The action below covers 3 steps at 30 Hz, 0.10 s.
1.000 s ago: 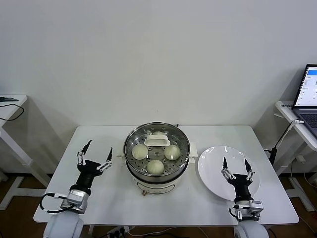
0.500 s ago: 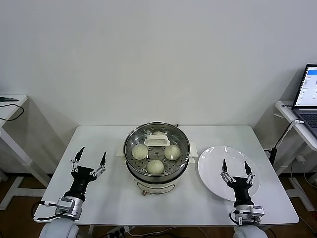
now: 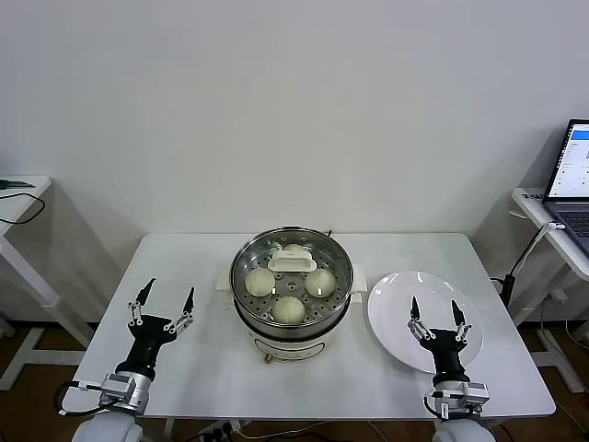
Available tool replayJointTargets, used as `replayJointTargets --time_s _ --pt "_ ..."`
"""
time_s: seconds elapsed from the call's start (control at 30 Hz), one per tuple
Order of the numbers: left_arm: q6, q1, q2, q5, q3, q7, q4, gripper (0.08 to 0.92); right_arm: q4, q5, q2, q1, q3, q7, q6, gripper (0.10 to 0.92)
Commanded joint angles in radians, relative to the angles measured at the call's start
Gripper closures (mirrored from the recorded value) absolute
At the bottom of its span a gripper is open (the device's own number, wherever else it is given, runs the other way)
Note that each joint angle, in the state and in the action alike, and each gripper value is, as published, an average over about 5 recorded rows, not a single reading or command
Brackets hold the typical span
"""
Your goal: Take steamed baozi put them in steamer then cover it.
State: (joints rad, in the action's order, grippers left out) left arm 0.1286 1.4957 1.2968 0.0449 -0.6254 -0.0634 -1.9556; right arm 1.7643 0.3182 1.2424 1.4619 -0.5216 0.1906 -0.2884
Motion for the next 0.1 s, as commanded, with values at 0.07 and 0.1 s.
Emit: replayJointTargets --time_s 0.07,0.1 --pt "0.005 0.003 0.0 0.004 -0.003 0.001 -0.002 0.177 0.006 -0.005 -0.002 0.003 0.001 0.003 0.007 0.203" --pt "0.005 0.004 0.0 0.003 -0.003 0.001 -0.003 0.177 0.006 -0.005 -0.002 0.003 0.001 0.003 0.008 0.203"
